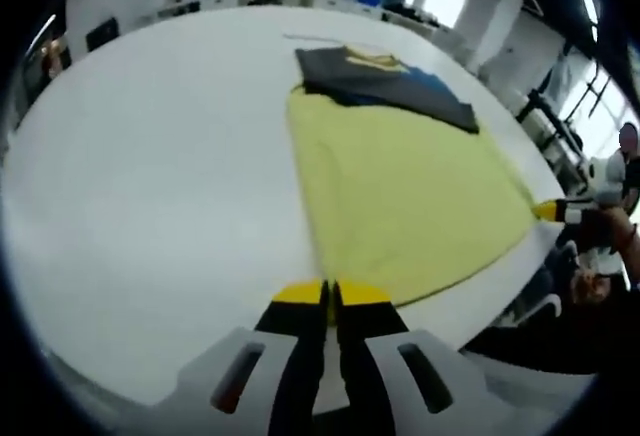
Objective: Fold the garment on the visible template until the final outline fits inside the template.
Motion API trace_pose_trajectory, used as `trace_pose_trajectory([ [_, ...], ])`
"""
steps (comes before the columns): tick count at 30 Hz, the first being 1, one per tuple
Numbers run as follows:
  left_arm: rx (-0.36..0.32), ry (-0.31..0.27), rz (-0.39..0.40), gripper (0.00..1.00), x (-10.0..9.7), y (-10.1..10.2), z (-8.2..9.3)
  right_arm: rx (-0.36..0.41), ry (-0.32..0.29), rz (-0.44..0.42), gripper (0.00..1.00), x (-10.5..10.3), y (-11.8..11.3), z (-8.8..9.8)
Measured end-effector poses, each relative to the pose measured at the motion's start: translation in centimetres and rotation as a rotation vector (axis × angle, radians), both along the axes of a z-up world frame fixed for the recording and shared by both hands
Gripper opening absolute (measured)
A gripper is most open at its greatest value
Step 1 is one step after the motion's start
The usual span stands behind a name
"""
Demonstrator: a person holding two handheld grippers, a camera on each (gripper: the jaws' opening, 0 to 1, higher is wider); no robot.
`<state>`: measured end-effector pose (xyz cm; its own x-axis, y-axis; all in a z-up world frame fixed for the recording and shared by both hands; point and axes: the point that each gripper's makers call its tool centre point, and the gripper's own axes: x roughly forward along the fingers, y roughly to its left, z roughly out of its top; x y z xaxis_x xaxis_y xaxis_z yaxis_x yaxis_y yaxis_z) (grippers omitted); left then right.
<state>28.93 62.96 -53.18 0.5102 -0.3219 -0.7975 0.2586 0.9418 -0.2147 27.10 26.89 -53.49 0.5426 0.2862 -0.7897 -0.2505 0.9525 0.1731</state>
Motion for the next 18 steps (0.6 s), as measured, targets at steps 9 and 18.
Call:
trace_pose_trajectory([
  [9,0.044,0.050,-0.056,0.00,-2.3,0.1,-0.2,0.028,0.035,0.001,0.00,-1.8,0.4,0.2],
  [18,0.098,0.081,-0.151,0.00,-3.9,0.3,0.0,-0.022,0.086,0.064,0.00,-3.7,0.8,-0.2],
])
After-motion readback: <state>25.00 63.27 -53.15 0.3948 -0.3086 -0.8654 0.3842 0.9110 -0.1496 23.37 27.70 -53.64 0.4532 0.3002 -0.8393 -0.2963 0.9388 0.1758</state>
